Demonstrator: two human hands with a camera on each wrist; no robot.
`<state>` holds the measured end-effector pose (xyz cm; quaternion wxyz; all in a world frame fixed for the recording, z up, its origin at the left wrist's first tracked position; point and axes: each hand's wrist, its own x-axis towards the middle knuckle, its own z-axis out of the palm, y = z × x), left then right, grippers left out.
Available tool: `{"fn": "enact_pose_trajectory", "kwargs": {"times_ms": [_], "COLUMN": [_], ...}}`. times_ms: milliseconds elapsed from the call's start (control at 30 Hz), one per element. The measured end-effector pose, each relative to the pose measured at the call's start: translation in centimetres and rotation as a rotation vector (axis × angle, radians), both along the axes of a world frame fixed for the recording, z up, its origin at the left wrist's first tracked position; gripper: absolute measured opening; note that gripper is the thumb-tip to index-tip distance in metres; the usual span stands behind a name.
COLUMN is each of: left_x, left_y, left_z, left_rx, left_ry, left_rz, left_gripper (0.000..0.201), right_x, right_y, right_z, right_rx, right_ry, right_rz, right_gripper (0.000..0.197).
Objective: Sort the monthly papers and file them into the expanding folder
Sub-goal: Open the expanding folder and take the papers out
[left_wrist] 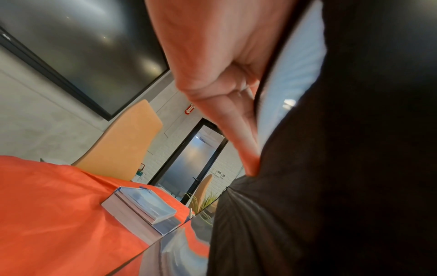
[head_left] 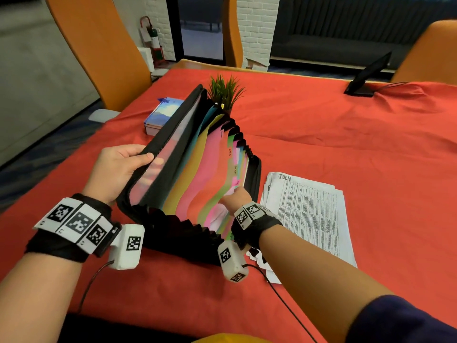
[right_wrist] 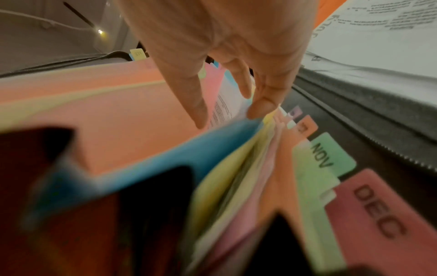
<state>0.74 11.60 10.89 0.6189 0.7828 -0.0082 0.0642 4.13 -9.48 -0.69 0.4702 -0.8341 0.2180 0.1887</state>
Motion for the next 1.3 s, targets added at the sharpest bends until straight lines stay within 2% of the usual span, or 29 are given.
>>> {"fn": "enact_pose_trajectory", "kwargs": {"times_ms": [100, 200, 267, 300, 400, 567, 700, 833, 967, 1033, 1100, 1167, 1300], "left_x": [0.3, 1.0, 1.7, 2.0, 2.8, 3.2, 3.9, 4.6, 5.0, 4.9, 5.1, 5.3, 5.6], "left_y": [0.5, 0.9, 1.0, 1.1, 1.2, 0.5, 0.1, 0.3, 2.1, 3.2, 4.4, 5.4, 7.4], "left_z": [0.2, 0.4, 0.4, 0.5, 0.9, 0.6, 0.5, 0.9, 2.6, 3.5, 3.6, 3.2, 2.0], "left_rx": [0.021, 0.072, 0.107, 0.132, 0.173, 0.219, 0.299, 0.324, 0.303, 0.242, 0.224, 0.224, 0.201], "left_ry": [-0.021, -0.015, -0.007, -0.005, 0.010, -0.017, -0.034, -0.032, -0.003, 0.026, 0.054, 0.089, 0.104], "left_rz": [0.007, -0.002, -0.006, -0.010, -0.022, -0.035, -0.028, -0.051, -0.025, -0.034, -0.024, -0.015, 0.040], "left_gripper": [0.018, 0.023, 0.026, 0.027, 0.024, 0.024, 0.012, 0.018, 0.015, 0.015, 0.015, 0.023, 0.015], "right_x": [0.4, 0.7, 0.7, 0.6, -0.2, -4.0, -7.2, -9.2, -9.4, -8.8, -7.7, -6.5, -4.6], "right_y": [0.2, -0.3, -1.6, -2.7, -7.9, -18.3, -23.9, -25.2, -24.0, -23.1, -21.4, -18.4, -9.6], "right_z": [-0.1, 0.3, 0.7, 1.1, 2.2, 2.0, -1.1, -4.1, -3.9, -2.4, 0.0, 2.9, 8.0], "right_rx": [0.115, 0.126, 0.081, 0.038, -0.066, -0.032, -0.114, -0.287, -0.423, -0.489, -0.510, -0.426, -0.203], "right_ry": [-0.011, -0.039, -0.116, -0.163, -0.245, -0.153, -0.025, 0.090, 0.096, -0.014, -0.225, -0.448, -0.734], "right_rz": [-0.048, -0.043, -0.065, -0.077, -0.109, -0.194, -0.276, -0.259, -0.286, -0.311, -0.256, -0.144, 0.001], "right_gripper": [0.036, 0.032, 0.045, 0.046, 0.034, 0.011, 0.017, 0.021, 0.034, 0.048, 0.050, 0.038, 0.018]}}
